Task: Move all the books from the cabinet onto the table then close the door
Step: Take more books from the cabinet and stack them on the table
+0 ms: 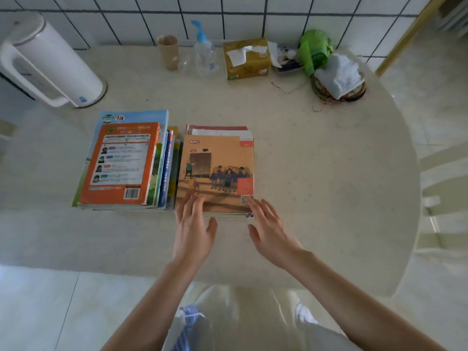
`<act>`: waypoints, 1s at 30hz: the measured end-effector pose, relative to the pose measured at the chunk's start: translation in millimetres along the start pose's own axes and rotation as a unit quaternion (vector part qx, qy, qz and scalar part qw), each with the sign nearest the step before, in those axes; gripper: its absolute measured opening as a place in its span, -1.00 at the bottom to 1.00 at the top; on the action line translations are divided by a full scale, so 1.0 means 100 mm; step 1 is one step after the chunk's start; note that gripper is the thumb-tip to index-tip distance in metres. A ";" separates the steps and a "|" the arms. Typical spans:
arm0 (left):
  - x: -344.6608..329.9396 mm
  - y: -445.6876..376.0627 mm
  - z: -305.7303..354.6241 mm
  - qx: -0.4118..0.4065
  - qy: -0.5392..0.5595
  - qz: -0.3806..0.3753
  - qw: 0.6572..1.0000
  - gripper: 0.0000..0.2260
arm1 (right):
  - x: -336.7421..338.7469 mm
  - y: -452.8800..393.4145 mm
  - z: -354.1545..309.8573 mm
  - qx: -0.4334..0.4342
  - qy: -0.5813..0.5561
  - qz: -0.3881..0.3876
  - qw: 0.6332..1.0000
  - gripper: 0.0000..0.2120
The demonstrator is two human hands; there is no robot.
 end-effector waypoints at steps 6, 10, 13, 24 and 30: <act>-0.12 0.31 0.34 -0.140 0.074 -0.044 0.986 -0.62 | -0.04 0.42 -0.06 -0.031 0.014 0.067 0.997 -0.45; -0.22 0.49 0.36 -0.259 0.037 -0.107 0.959 -0.63 | -0.16 0.76 -0.07 -0.117 0.008 0.148 0.982 -0.49; -0.25 0.66 0.32 -0.302 0.009 -0.149 0.941 -0.64 | -0.26 1.12 -0.04 -0.210 -0.004 0.188 0.959 -0.50; -0.50 1.75 0.49 -0.418 -0.005 -0.305 0.856 -0.70 | -0.90 2.72 -0.53 -0.387 -0.039 0.281 0.877 -0.52; -0.75 2.74 0.70 -0.519 -0.030 -0.357 0.776 -0.72 | -1.43 3.87 -0.84 -0.478 -0.065 0.342 0.807 -0.54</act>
Point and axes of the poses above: each hand's wrist, its own y-axis away from the middle knuckle, its own x-axis out of the back of the hand, z = x × y, the point moved 10 cm from there along -y, towards the middle knuckle, and after that the axes turned 6 degrees about x, right-handed, at the moved point
